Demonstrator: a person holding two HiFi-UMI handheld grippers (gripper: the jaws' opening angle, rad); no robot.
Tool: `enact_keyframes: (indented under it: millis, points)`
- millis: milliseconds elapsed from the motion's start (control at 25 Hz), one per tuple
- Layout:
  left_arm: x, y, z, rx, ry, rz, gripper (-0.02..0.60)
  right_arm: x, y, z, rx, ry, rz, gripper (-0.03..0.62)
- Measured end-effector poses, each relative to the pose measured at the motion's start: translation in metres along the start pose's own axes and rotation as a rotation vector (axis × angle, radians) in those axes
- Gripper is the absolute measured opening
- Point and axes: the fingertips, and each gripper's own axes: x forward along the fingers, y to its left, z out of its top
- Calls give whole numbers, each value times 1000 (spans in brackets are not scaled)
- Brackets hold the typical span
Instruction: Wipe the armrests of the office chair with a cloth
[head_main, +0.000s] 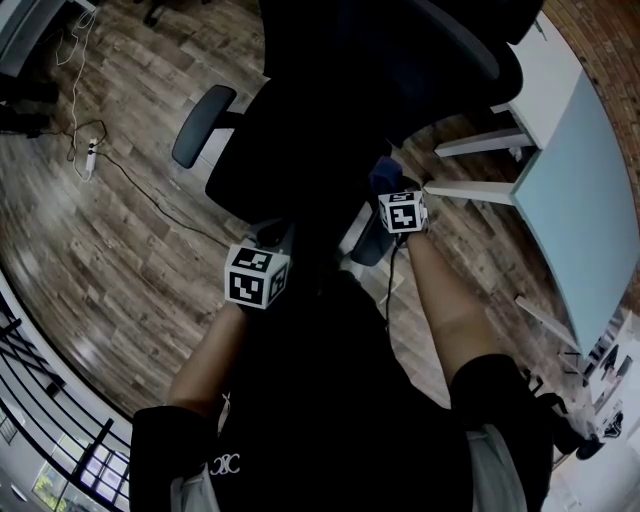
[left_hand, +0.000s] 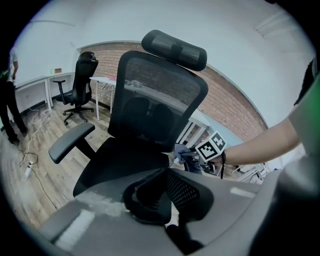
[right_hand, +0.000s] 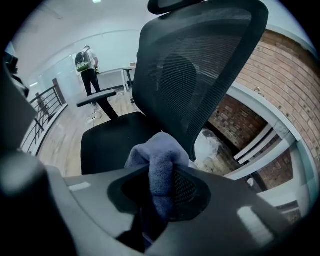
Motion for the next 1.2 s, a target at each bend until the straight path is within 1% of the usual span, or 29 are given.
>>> enact_keyframes:
  millis: [80, 160, 240, 320, 440, 560, 680, 760, 920, 1000, 1120, 1200]
  points:
    - [1, -4, 0, 1, -3, -8, 6, -4, 14, -4, 15, 5, 39, 83]
    - [1, -9, 0, 4, -7, -13, 6, -9, 30, -11, 8, 15, 74, 83]
    - [2, -13, 0, 8, -12, -18, 6, -13, 42, -20, 8, 25, 93, 83]
    - [2, -18, -1, 11, -15, -23, 6, -17, 52, -29, 39, 40, 108, 83]
    - [1, -23, -5, 13, -13, -28, 6, -26, 71, -40, 113, 68, 138, 83]
    - [4, -28, -9, 8, -7, -28, 6, -37, 93, -50, 121, 88, 182, 83]
    - [6, -38, -11, 18, -2, -39, 6, -47, 117, -67, 60, 83, 249, 83]
    - [9, -43, -10, 34, 2, -47, 6, -55, 130, -76, 50, 77, 293, 83]
    - [14, -54, -8, 51, 0, -56, 6, -73, 148, -98, 139, 85, 394, 83]
    - [15, -61, -8, 55, -1, -59, 6, -83, 155, -108, 166, 87, 451, 83]
    - [18, -69, -8, 64, 3, -65, 6, -93, 160, -120, 169, 98, 512, 83]
    - [20, -74, -9, 68, 7, -66, 6, -99, 159, -127, 157, 104, 526, 83]
